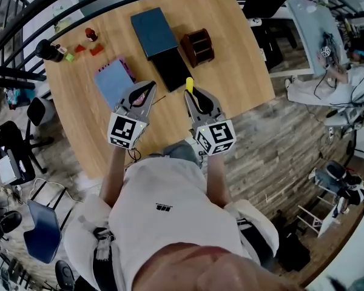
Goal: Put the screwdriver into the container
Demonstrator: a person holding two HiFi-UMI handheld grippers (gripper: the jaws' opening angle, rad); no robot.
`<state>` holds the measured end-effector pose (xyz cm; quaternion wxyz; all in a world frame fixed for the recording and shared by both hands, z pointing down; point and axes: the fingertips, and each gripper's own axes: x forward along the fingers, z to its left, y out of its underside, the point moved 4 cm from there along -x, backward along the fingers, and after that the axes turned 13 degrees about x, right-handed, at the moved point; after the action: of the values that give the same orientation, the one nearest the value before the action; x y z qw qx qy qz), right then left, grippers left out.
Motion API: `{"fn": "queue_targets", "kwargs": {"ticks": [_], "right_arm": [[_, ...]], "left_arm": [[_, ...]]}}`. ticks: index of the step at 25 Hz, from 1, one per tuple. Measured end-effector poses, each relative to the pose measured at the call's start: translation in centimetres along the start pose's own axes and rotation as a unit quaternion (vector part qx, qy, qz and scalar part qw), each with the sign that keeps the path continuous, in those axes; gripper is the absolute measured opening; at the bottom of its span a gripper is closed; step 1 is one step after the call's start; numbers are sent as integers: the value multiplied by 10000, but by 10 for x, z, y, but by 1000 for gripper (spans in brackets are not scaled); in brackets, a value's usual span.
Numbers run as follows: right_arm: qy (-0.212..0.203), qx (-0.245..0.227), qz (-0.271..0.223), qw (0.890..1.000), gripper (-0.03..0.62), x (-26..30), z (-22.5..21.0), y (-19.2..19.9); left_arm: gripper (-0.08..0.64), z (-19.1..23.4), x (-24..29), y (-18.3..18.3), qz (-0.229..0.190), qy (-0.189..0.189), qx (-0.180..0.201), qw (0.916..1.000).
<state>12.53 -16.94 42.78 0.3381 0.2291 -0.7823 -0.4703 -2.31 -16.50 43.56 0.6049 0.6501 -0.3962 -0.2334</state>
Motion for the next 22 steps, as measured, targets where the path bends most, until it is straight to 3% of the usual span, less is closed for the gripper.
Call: {"fn": "queue_targets", "kwargs": {"ticks": [22], "right_arm": [[-625,-84,896,9940,60,80,-59,21]], "left_arm": [[3,20,63,55,534,-497,-487,9961]]}}
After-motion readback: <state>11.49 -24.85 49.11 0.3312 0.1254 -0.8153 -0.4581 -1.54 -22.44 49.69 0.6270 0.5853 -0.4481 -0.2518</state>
